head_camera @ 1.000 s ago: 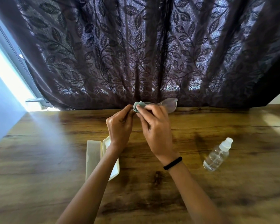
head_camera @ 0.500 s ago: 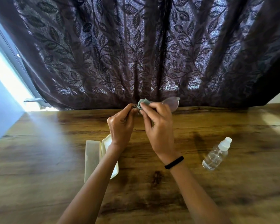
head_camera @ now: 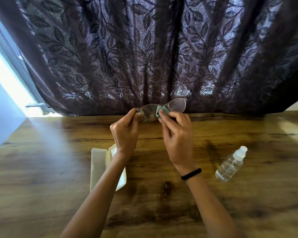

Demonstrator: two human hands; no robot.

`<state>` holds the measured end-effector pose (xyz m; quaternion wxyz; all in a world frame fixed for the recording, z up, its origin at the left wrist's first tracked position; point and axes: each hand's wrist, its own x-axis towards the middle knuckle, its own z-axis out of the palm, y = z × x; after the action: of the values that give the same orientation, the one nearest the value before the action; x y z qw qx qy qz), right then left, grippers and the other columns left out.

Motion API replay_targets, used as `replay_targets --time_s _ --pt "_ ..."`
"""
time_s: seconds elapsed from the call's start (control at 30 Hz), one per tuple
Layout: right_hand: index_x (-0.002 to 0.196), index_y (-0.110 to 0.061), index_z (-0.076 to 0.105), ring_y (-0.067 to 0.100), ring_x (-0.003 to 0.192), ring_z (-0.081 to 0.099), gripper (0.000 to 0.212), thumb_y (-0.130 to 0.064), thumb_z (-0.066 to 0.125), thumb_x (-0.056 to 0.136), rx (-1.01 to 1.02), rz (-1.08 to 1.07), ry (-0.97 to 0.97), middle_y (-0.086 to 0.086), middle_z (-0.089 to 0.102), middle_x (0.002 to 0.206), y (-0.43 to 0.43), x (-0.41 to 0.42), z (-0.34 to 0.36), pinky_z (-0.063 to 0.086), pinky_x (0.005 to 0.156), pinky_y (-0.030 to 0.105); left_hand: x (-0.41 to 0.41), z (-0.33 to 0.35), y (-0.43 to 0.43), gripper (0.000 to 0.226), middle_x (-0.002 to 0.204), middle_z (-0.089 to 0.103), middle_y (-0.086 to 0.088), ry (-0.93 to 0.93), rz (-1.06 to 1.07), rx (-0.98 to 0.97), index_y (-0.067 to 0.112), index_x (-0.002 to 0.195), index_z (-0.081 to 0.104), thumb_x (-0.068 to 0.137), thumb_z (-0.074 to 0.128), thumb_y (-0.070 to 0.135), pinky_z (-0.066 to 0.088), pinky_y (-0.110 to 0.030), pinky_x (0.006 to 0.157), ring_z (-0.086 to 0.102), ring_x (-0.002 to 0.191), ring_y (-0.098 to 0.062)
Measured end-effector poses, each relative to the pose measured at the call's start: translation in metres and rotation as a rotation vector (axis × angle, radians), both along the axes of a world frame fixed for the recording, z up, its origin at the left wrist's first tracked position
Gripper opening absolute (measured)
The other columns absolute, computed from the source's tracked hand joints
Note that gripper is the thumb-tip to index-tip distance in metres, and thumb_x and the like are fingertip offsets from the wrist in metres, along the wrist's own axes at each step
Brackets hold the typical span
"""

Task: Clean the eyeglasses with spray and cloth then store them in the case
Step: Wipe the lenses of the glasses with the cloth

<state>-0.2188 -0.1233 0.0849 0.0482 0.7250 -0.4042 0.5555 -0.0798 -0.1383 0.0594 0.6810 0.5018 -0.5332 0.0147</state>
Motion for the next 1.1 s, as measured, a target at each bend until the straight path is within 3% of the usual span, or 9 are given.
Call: replay_targets --time_s 0.13,0.27,0.33,0.5,0.63,0.7,0.83,0.93,1.1 --pt "0.114 -0.003 0.064 0.016 0.092 0.046 0.027 -0.009 0.057 0.089 -0.03 0.033 0.082 0.008 0.063 0.093 0.007 0.009 -0.003 0.043 0.084 0.022 -0.01 0.006 0.003 0.021 0.064 0.069 -0.003 -0.061 0.004 -0.028 0.0 0.093 0.071 0.087 0.06 0.017 0.042 -0.018 0.048 0.047 0.054 0.006" --pt "0.114 -0.004 0.064 0.016 0.092 0.044 0.027 -0.008 0.058 0.088 -0.06 0.045 0.131 0.008 0.063 0.094 0.008 0.018 0.002 0.044 0.083 0.026 -0.016 0.005 0.006 0.019 0.053 0.059 -0.004 -0.069 0.017 -0.028 0.01 0.093 0.071 0.086 0.055 0.017 0.036 -0.018 0.046 0.041 0.052 0.006" --pt "0.113 -0.005 0.065 0.016 0.092 0.044 0.026 -0.01 0.057 0.089 -0.062 0.032 0.16 0.007 0.064 0.094 0.006 0.02 0.006 0.046 0.082 0.027 -0.015 0.005 0.006 0.017 0.054 0.062 -0.008 -0.061 0.015 -0.04 0.013 0.095 0.07 0.086 0.056 0.015 0.038 -0.022 0.046 0.041 0.053 0.002" --pt "0.112 -0.007 0.065 0.016 0.09 0.044 0.025 -0.013 0.053 0.091 -0.025 0.001 0.084 0.005 0.062 0.093 -0.004 0.012 0.013 0.045 0.078 0.029 -0.009 0.003 0.003 0.022 0.068 0.071 -0.009 -0.039 0.029 -0.039 0.001 0.098 0.07 0.085 0.062 0.016 0.048 -0.035 0.048 0.05 0.054 -0.002" --pt "0.11 -0.005 0.065 0.014 0.091 0.041 0.024 -0.009 0.057 0.088 0.033 -0.046 0.072 0.006 0.061 0.092 -0.015 -0.003 0.015 0.04 0.08 0.024 -0.006 -0.002 0.001 0.021 0.072 0.072 -0.006 -0.055 0.017 -0.034 -0.001 0.098 0.07 0.085 0.064 0.015 0.051 -0.042 0.045 0.064 0.053 -0.025" --pt "0.109 -0.005 0.065 0.012 0.091 0.042 0.023 -0.008 0.059 0.087 0.041 -0.015 0.057 0.006 0.061 0.091 -0.016 -0.008 0.015 0.039 0.08 0.019 -0.009 -0.002 0.0 0.022 0.075 0.071 -0.002 -0.051 0.021 -0.035 -0.001 0.099 0.07 0.085 0.064 0.015 0.051 -0.041 0.047 0.063 0.053 -0.019" --pt "0.108 -0.008 0.066 0.01 0.087 0.047 0.024 -0.018 0.058 0.087 0.103 0.053 -0.234 -0.003 0.055 0.093 -0.016 -0.019 0.016 0.042 0.075 0.014 -0.012 -0.001 0.002 0.023 0.076 0.065 0.008 -0.018 0.023 -0.045 0.0 0.1 0.069 0.084 0.063 0.016 0.048 -0.037 0.047 0.055 0.054 -0.008" --pt "0.106 -0.006 0.066 0.003 0.089 0.055 0.022 -0.015 0.061 0.087 0.228 0.063 -0.553 0.005 0.059 0.1 -0.023 -0.035 0.019 0.046 0.075 0.011 -0.009 0.0 0.004 0.024 0.068 0.069 -0.001 -0.033 0.028 -0.052 -0.001 0.098 0.069 0.083 0.064 0.017 0.044 -0.034 0.044 0.05 0.051 -0.008" --pt "0.105 -0.004 0.067 0.005 0.089 0.057 0.021 -0.012 0.061 0.087 0.233 0.002 -0.548 0.007 0.06 0.1 -0.027 -0.043 0.02 0.044 0.079 0.007 -0.011 -0.001 0.003 0.023 0.065 0.07 -0.006 -0.03 0.026 -0.066 -0.001 0.098 0.069 0.083 0.064 0.016 0.043 -0.036 0.044 0.049 0.05 -0.009"
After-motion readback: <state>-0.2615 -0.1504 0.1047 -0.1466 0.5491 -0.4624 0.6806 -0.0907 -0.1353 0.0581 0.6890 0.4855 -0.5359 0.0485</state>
